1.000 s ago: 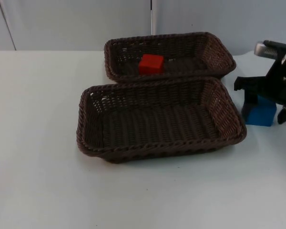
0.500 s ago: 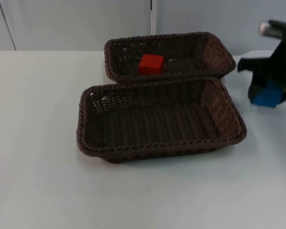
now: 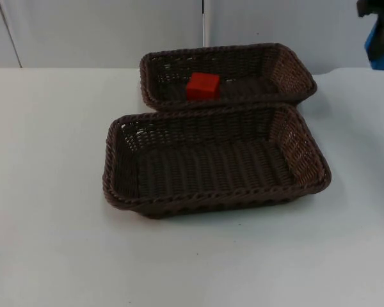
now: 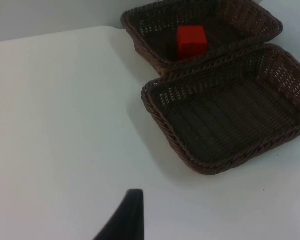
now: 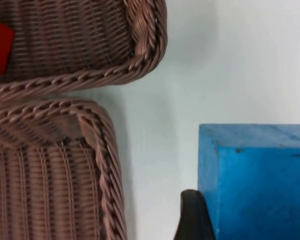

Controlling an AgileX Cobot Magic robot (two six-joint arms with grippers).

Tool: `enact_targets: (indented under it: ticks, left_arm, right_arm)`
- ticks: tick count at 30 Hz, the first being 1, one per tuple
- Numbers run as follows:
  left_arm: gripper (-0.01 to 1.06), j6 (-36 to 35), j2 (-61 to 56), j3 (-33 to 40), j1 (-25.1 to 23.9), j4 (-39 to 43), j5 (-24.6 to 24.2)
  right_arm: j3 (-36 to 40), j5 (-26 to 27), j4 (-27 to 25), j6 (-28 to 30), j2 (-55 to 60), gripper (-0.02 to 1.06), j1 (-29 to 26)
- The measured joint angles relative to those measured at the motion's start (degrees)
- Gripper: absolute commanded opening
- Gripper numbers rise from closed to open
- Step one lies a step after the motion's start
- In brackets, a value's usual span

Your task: Pick up one cube with the left hand and place it into the upper basket. Pick up one cube with the right hand and place it into the lower basket.

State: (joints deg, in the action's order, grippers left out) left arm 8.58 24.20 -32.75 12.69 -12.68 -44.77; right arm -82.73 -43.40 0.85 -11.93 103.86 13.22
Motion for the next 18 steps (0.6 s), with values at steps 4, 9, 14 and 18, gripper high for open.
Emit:
enact_targets:
  ticks: [4, 9, 14, 18]
  left_arm:
    - [0.99, 0.0, 0.0, 0.0, 0.0, 0.0, 0.0]
    - [0.99, 0.0, 0.0, 0.0, 0.0, 0.0, 0.0]
    - [0.99, 0.0, 0.0, 0.0, 0.0, 0.0, 0.0]
    - [0.99, 0.0, 0.0, 0.0, 0.0, 0.0, 0.0]
  right_arm:
    - [0.0, -1.6, 0.0, 2.36, -0.64, 0.0, 0.0]
    - [0.0, -3.69, 0.0, 4.1, -0.74, 0.0, 0.0]
    - [0.0, -5.36, -0.85, 7.11, -0.74, 0.0, 1.06]
    - [0.0, -6.13, -0.85, 8.14, -0.74, 0.0, 3.64]
